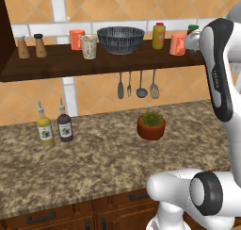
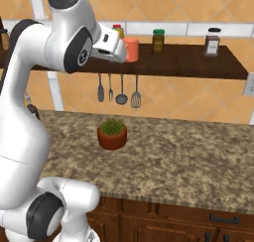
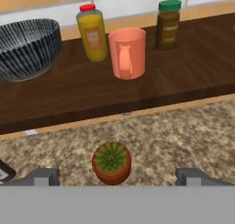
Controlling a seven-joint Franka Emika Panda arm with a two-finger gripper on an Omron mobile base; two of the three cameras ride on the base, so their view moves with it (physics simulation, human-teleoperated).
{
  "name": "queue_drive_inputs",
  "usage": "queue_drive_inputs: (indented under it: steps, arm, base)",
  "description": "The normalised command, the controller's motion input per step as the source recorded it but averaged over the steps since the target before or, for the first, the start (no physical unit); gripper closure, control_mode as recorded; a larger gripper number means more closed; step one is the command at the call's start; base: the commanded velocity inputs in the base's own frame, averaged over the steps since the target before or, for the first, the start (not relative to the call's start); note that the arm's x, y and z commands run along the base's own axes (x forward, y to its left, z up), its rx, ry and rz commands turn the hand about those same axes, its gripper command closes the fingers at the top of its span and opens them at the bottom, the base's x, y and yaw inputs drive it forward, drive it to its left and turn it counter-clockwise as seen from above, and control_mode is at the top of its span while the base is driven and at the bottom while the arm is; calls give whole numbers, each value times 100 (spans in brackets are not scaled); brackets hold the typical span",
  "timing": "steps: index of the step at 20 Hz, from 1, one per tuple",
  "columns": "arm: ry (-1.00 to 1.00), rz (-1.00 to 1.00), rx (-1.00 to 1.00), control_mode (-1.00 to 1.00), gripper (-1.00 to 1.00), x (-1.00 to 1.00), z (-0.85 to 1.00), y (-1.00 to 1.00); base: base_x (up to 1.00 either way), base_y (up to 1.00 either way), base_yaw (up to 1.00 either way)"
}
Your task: Gather all objects into one cabinet and sort the glasses and bowls to opposite sides.
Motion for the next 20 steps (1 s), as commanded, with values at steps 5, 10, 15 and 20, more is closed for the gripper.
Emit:
queue_drive_inputs:
  steps: [5,10,15,20]
  arm:
    - [0,0,0,-100,-100,50,0,0]
    - [0,0,0,-100,-100,31,-7,-7]
    - [0,0,0,-100,-100,31,-13,-8]
    - [0,0,0,-100,-100,33,-12,0]
  base:
    - [0,0,0]
    - [0,0,0]
    - [0,0,0]
    - [0,0,0]
